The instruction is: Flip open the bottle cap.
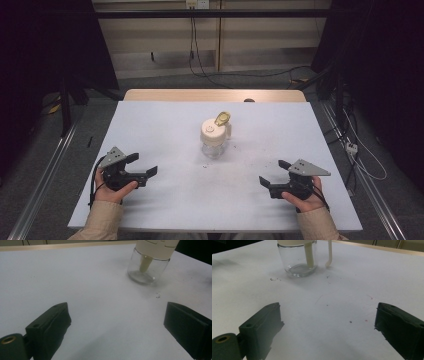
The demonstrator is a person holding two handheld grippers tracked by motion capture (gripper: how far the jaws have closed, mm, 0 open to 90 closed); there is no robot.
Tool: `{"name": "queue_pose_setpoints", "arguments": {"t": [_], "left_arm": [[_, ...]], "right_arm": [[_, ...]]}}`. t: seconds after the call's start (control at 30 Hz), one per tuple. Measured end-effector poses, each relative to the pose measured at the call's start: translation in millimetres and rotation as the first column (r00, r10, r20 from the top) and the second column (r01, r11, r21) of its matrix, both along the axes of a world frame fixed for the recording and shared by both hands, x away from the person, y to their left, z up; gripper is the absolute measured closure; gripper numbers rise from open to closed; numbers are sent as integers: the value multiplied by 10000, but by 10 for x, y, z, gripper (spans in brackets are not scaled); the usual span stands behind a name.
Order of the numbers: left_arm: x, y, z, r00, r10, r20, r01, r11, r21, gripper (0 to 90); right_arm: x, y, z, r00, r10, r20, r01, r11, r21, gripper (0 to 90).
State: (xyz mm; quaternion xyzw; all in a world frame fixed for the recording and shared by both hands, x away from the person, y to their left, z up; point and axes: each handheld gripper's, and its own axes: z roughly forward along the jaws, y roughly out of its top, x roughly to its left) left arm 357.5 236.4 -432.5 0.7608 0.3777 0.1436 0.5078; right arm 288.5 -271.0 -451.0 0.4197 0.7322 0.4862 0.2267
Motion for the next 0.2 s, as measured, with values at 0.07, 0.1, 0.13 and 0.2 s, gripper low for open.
{"name": "queue_pose_setpoints", "arguments": {"t": [0.07, 0.1, 0.13, 0.2], "left_arm": [[2, -6, -9, 10000, 13, -25, -13, 10000, 25, 59], [7, -8, -13, 10000, 10, -11, -10, 10000, 80, 59], [6, -13, -15, 10000, 35, -40, -35, 10000, 89, 59], [5, -14, -12, 10000, 47, 10, -47, 10000, 84, 59]], "right_arm": [[2, 9, 3, 10000, 15, 20, -15, 10000, -23, 65], [1, 12, 3, 10000, 24, 4, -24, 10000, -13, 65], [2, 14, 2, 10000, 37, 6, -37, 10000, 0, 65], [6, 13, -1, 10000, 47, 13, -47, 10000, -22, 65]]}}
